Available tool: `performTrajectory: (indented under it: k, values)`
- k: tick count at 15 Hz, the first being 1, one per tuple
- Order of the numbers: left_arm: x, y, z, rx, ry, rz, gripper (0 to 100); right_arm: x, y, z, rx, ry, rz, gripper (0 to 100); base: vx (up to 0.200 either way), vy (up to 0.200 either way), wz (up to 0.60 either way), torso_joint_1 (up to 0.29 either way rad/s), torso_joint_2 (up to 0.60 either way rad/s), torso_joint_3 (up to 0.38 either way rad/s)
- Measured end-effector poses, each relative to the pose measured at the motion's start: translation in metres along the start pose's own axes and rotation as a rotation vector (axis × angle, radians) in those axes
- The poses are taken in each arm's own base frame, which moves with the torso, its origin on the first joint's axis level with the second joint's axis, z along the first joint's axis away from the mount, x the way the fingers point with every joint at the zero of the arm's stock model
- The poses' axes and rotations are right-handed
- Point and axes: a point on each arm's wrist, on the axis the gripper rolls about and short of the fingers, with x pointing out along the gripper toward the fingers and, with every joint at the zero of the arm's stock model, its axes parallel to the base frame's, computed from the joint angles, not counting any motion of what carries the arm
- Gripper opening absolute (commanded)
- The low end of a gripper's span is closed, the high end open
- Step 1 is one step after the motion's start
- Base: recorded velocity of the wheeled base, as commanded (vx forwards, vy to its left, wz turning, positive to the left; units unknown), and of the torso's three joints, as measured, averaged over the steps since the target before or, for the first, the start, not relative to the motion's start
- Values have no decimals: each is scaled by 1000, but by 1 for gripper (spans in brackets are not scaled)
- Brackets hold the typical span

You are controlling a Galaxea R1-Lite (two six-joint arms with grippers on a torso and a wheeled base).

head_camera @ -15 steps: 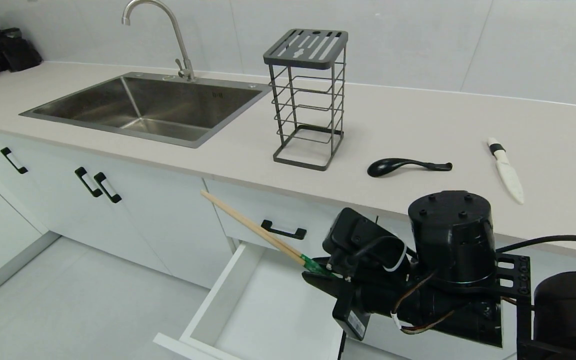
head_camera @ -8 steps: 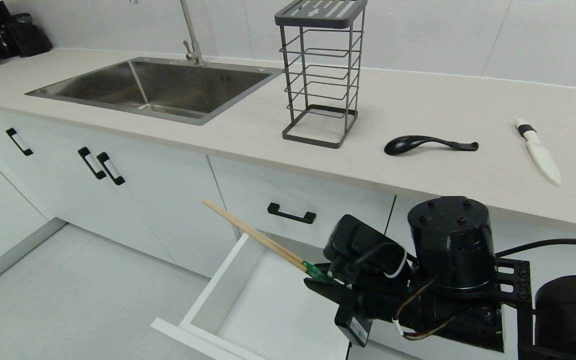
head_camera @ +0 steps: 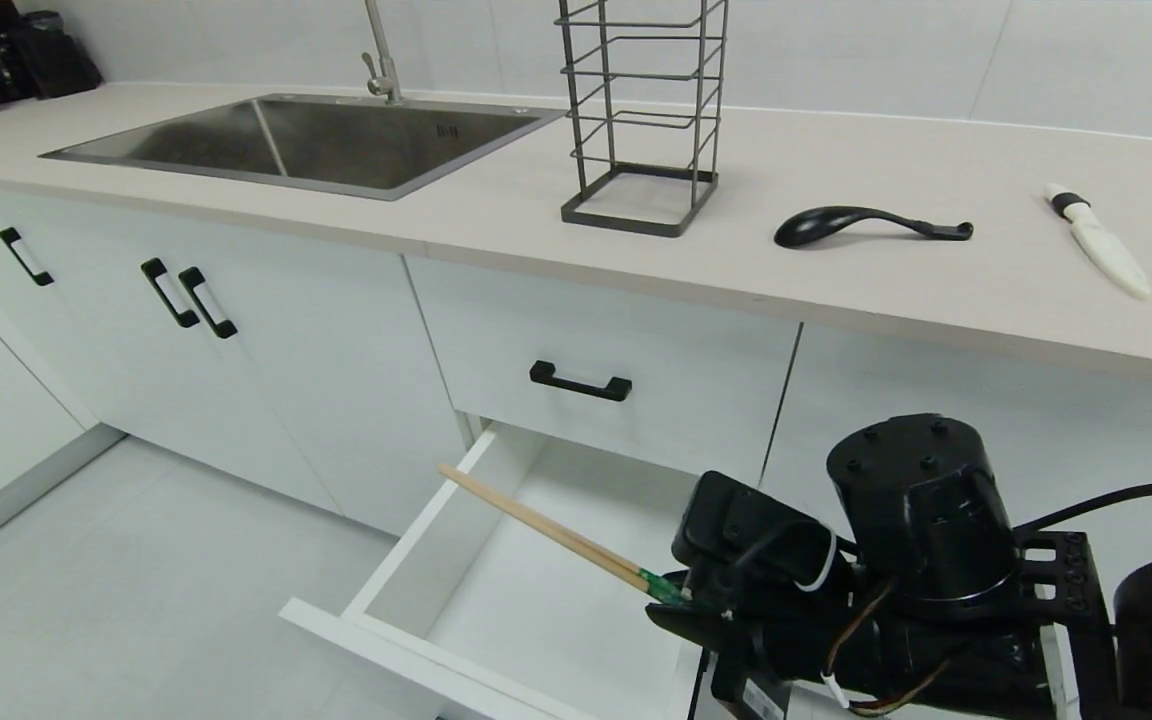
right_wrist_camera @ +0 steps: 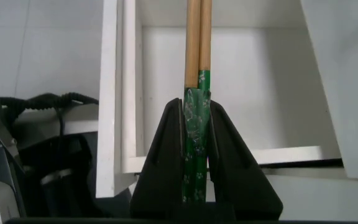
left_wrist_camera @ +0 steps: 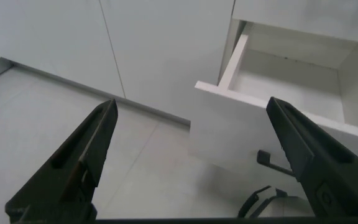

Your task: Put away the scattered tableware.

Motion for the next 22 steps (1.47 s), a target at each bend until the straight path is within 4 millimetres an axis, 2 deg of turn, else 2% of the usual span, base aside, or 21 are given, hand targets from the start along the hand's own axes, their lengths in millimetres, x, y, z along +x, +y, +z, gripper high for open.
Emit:
performTrajectory:
  k: [4, 7, 11, 17, 22]
  values:
    - [0, 0, 0, 1, 2, 0, 100, -7, -3, 1, 12, 38, 3, 0, 0, 0, 0, -56, 253, 72]
    - [0, 0, 0, 0, 1, 0, 100, -2, -5, 6, 31, -5, -38, 0, 0, 0, 0, 0, 55, 28]
    - [0, 0, 0, 0, 1, 0, 100, 23, 4, 11, 26, -5, -50, 0, 0, 0, 0, 0, 0, 0]
    - [0, 0, 0, 0, 1, 0, 100, 78, 1, 15, 122, 43, -160, 0, 0, 0, 0, 0, 0, 0]
    - [0, 0, 0, 0, 1, 0, 100, 101, -4, 6, 131, 81, -176, 0, 0, 0, 0, 0, 0, 0]
